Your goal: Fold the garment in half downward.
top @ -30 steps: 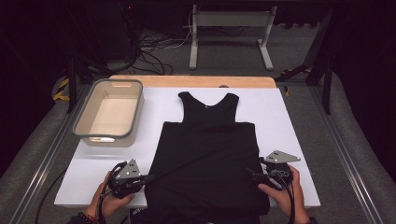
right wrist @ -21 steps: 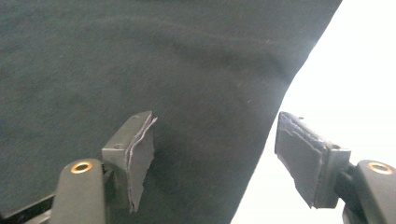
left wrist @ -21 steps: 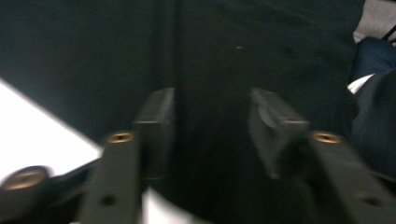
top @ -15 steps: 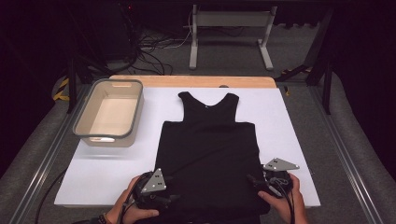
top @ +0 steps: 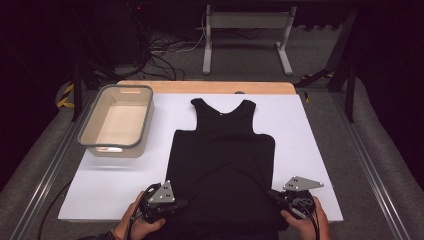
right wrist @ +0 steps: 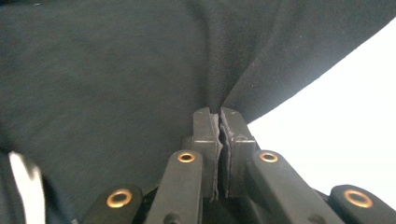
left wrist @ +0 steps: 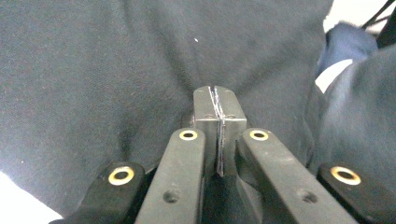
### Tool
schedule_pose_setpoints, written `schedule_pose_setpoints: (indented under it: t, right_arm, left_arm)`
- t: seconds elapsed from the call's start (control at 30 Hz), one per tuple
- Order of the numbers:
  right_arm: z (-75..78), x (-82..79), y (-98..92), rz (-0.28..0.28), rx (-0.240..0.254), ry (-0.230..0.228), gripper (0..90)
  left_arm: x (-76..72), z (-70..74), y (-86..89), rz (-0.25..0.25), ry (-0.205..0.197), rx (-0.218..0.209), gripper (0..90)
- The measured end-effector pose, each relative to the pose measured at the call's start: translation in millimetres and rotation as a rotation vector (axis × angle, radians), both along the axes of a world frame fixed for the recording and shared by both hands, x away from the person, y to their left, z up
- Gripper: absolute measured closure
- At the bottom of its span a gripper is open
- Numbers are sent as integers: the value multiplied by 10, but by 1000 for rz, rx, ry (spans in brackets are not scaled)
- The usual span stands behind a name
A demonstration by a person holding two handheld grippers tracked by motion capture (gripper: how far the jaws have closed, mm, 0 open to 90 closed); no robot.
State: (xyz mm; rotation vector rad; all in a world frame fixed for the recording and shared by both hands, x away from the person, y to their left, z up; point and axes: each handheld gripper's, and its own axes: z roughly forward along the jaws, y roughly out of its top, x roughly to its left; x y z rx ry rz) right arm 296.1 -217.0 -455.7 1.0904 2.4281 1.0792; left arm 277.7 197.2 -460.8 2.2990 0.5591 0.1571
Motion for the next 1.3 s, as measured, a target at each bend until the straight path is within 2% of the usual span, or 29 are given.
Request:
schedule_pose_setpoints:
  t: [0.17,0.23,0.33,0.43,0.47,0.53,0.57,0.67,0.73,0.77,0.8,0.83,0.87,0.97,1.0,1.03,1.07,1.1,1.17,1.2,1.23,1.27,1.3]
  right_arm:
    - [36,-148,-11,5,-5,-5,857]
    - [55,-209,15,17,-21,-12,856]
    - [92,-278,35,21,-30,-28,845]
    - [130,-285,36,4,-24,-61,737]
    - [137,-274,36,4,-22,-72,716]
    - [147,-227,34,-10,-1,-97,614]
    - [152,-191,36,-13,-1,-106,609]
    - [182,-36,48,-22,10,-138,546]
    - [217,129,56,-14,9,-174,532]
    - [231,334,53,-32,2,-193,512]
    - [231,334,53,-32,2,-193,512]
    - [229,415,45,-40,2,-195,505]
    - [214,580,21,-70,-6,-200,490]
    - [172,890,-40,-115,-21,-189,457]
    - [160,996,-68,-133,-11,-174,445]
    - [145,1095,-92,-150,-6,-161,438]
    - [123,1197,-102,-170,-26,-170,431]
    - [108,1254,-107,-175,-32,-165,424]
    - [58,1396,-116,-184,-23,-121,405]
    - [36,1450,-123,-193,-3,-110,407]
    - [18,1497,-125,-204,-2,-96,408]
    - [13,1538,-115,-211,-22,-81,403]
    - [16,1567,-105,-217,-32,-88,426]
  left_arm:
    - [-194,-1,176,-2,11,-3,897]
    - [-251,6,220,2,8,-18,897]
    - [-319,16,242,-8,0,-9,896]
    - [-319,45,253,-1,-14,-34,889]
    - [-307,61,263,7,-24,-32,858]
    - [-271,86,291,15,-34,-59,822]
    - [-248,99,297,20,-39,-67,820]
    - [-145,144,278,31,-91,-59,786]
    - [-45,172,281,65,-108,-64,759]
    - [77,197,307,95,-125,-68,718]
    - [77,197,307,95,-125,-68,695]
    - [186,208,329,125,-138,-78,695]
    - [264,212,343,134,-148,-79,664]
    - [475,202,370,197,-166,-62,575]
    - [550,193,381,215,-172,-59,550]
    - [638,178,382,256,-172,-47,525]
    - [694,168,384,271,-161,-43,468]
    - [775,147,379,288,-143,-42,457]
    - [873,111,355,321,-140,-10,442]
    - [927,88,345,338,-121,-6,425]
    - [970,66,338,345,-104,-2,425]
    - [1008,38,328,354,-85,1,434]
    - [1028,23,323,353,-68,9,470]
